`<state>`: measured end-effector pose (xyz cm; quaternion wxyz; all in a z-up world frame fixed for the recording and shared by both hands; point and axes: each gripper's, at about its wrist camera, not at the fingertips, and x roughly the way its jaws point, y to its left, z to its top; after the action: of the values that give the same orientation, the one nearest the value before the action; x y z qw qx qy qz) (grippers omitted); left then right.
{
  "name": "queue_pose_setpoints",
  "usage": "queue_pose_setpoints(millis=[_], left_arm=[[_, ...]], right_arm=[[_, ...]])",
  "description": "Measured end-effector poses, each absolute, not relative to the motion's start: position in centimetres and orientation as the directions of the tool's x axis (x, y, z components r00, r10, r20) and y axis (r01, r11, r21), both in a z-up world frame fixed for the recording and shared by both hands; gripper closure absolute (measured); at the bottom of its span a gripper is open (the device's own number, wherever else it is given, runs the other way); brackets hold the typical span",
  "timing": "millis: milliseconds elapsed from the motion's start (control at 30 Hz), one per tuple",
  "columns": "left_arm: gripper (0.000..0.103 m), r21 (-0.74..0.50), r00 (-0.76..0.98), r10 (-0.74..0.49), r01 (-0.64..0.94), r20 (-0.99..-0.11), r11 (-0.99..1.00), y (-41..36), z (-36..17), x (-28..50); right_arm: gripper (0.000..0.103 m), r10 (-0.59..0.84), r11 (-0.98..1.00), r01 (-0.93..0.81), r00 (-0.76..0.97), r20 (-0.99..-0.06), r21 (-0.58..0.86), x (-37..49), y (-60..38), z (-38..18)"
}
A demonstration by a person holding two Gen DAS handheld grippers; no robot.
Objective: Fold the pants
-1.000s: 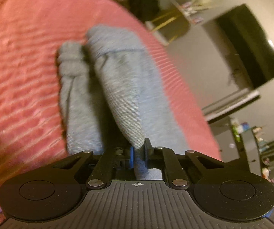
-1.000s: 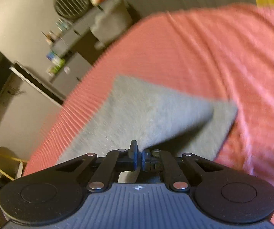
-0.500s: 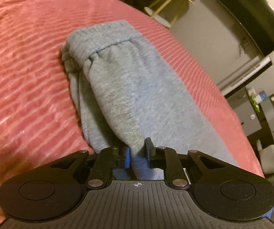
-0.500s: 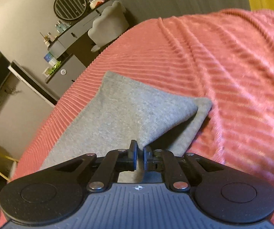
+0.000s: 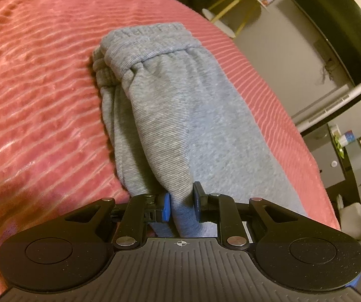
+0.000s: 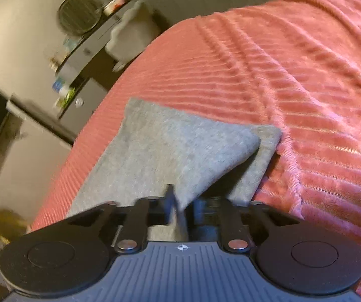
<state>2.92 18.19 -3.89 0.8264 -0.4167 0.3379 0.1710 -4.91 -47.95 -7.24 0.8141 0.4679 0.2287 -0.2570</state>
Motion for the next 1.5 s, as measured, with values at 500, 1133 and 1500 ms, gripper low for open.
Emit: queue_pose_setpoints(millis=[500,1133,1500], left_arm=[[0.09,-0.509,0.726,0.083,-0.554,-0.683,0.659,16.9,-1.9,2.0],[0.017,-0.074,0.758,0.294,-0.41,-0.581,0.909,7.0,0.5,5.1],[0.008,0.048,0.625,0.27,-0.349,-0.733,0.936,6.7,-3.9,7.8]], right_arm=[[0.099,-0.382,0.613,0.686,0.692,-0.613,0.392,-4.8,-47.1,-4.0],[0.024,0.092,0.948,0.081,0.855,-0.51,0.308,4.4,-30.4,-1.7],[0.009,0.399,0.715,0.051,0.788,-0.468,0.697,7.4,-28.5,-8.3]])
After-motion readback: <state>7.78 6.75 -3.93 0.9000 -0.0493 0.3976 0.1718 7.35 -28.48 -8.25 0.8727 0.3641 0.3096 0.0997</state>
